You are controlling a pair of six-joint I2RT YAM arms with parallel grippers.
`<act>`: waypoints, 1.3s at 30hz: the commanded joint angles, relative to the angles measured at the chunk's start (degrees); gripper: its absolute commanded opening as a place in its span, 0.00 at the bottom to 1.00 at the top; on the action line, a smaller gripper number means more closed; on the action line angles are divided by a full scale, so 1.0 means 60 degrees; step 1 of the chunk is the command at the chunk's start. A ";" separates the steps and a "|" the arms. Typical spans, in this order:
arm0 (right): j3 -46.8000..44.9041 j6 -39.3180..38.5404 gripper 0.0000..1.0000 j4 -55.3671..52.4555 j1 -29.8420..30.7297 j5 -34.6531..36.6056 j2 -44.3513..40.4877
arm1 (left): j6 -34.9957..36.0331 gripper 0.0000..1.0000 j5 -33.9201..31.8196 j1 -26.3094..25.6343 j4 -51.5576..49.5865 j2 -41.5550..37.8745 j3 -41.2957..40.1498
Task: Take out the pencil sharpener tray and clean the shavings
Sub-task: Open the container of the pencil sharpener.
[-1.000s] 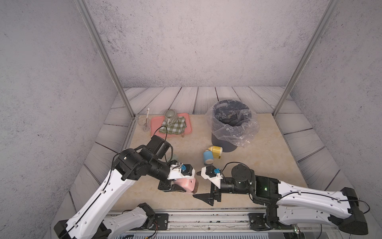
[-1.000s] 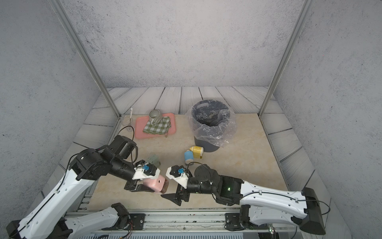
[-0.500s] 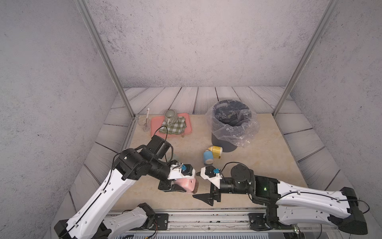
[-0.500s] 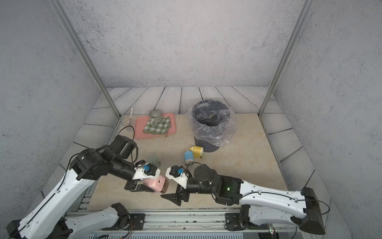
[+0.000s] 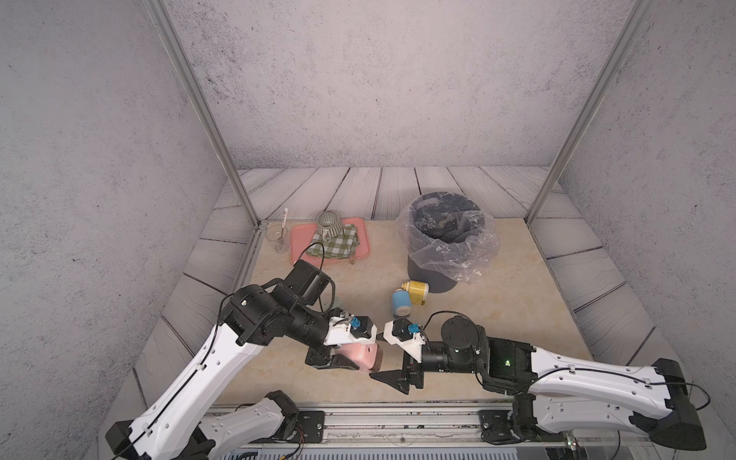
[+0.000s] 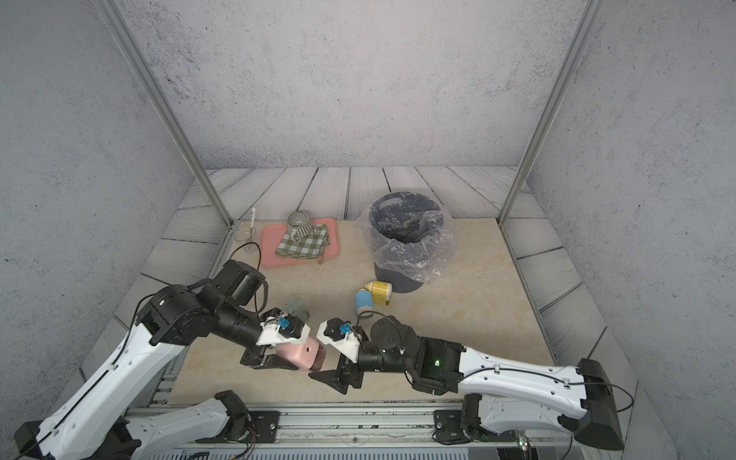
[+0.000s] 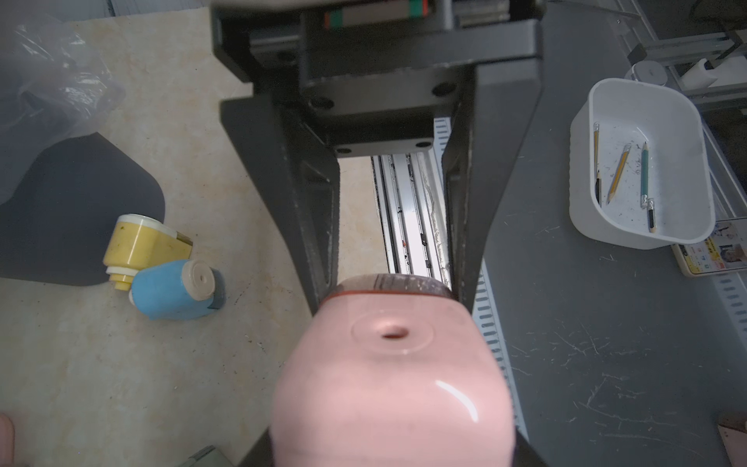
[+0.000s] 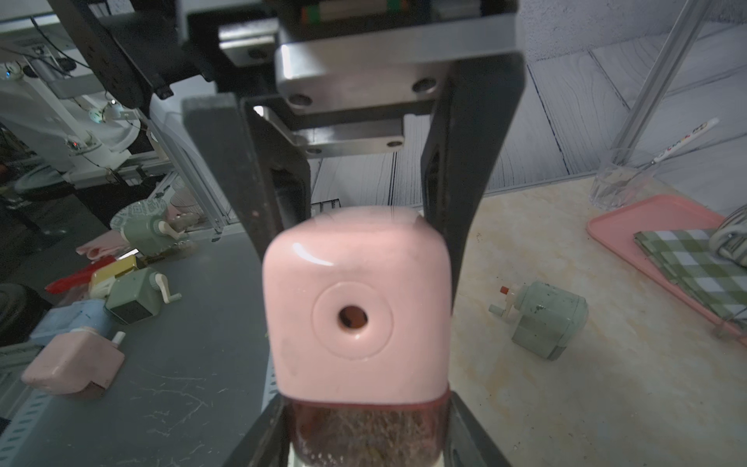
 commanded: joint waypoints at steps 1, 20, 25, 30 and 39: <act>0.0205 0.0155 0.90 0.0037 0.0031 -0.0110 0.0072 | 0.0032 0.00 0.0219 -0.0074 0.0000 0.0040 0.0083; 0.0260 0.0187 0.81 -0.0005 0.0031 -0.0051 0.0076 | 0.0064 0.00 0.0030 -0.0122 -0.0067 0.0061 -0.0023; 0.0258 0.0187 0.77 -0.0005 0.0031 -0.0013 0.0023 | 0.0097 0.00 -0.0096 -0.0133 -0.0147 0.0097 -0.0039; 0.0260 0.0160 0.68 -0.0162 0.0032 0.0178 -0.0053 | 0.0187 0.00 -0.0306 -0.0162 -0.0378 0.0207 -0.0082; 0.0085 0.0055 0.57 -0.0217 0.0029 0.0268 -0.0338 | 0.0232 0.00 -0.0366 -0.0177 -0.0404 0.0181 -0.0061</act>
